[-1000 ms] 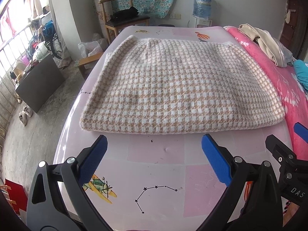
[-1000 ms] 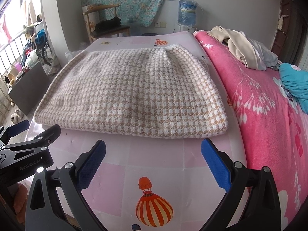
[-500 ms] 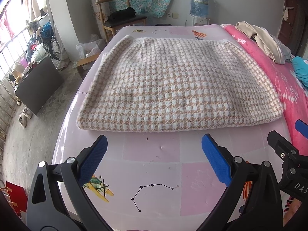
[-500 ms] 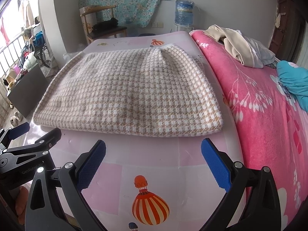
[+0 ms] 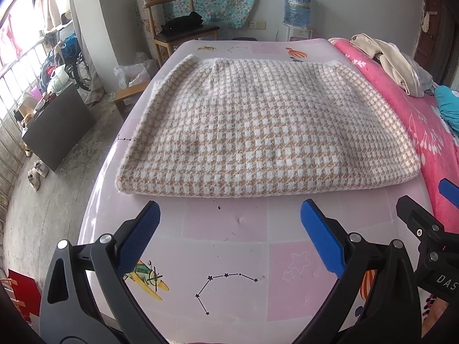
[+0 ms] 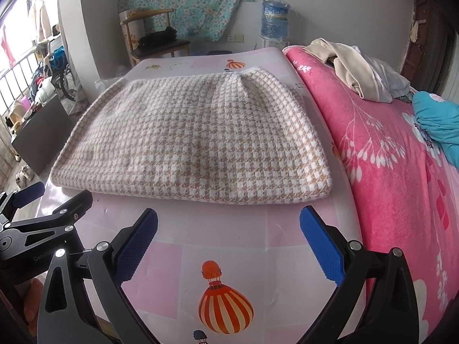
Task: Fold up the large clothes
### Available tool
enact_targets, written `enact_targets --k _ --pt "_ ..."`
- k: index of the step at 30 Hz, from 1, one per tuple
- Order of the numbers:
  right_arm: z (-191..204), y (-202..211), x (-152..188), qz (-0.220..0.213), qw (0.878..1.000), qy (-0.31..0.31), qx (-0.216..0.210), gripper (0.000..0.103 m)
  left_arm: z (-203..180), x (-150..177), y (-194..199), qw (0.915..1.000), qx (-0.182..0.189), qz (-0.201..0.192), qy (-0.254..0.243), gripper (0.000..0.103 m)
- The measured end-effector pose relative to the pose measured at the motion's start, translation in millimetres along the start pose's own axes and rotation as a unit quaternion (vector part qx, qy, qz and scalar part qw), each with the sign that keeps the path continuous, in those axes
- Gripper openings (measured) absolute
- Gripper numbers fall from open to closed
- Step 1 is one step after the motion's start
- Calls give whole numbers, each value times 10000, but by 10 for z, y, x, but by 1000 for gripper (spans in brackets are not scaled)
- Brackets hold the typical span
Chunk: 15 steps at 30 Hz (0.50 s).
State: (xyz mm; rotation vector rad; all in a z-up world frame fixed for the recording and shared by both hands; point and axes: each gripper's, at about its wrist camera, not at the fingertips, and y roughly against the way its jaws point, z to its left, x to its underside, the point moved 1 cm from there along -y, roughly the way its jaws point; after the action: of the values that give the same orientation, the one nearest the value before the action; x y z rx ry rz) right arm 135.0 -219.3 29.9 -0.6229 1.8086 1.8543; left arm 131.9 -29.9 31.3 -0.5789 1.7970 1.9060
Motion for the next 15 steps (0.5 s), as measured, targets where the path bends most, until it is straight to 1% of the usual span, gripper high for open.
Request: enact_targets --k 15 --pt "29 16 -26 2 10000 17 50 97 48 22 -25 10000 -9 35 59 95"
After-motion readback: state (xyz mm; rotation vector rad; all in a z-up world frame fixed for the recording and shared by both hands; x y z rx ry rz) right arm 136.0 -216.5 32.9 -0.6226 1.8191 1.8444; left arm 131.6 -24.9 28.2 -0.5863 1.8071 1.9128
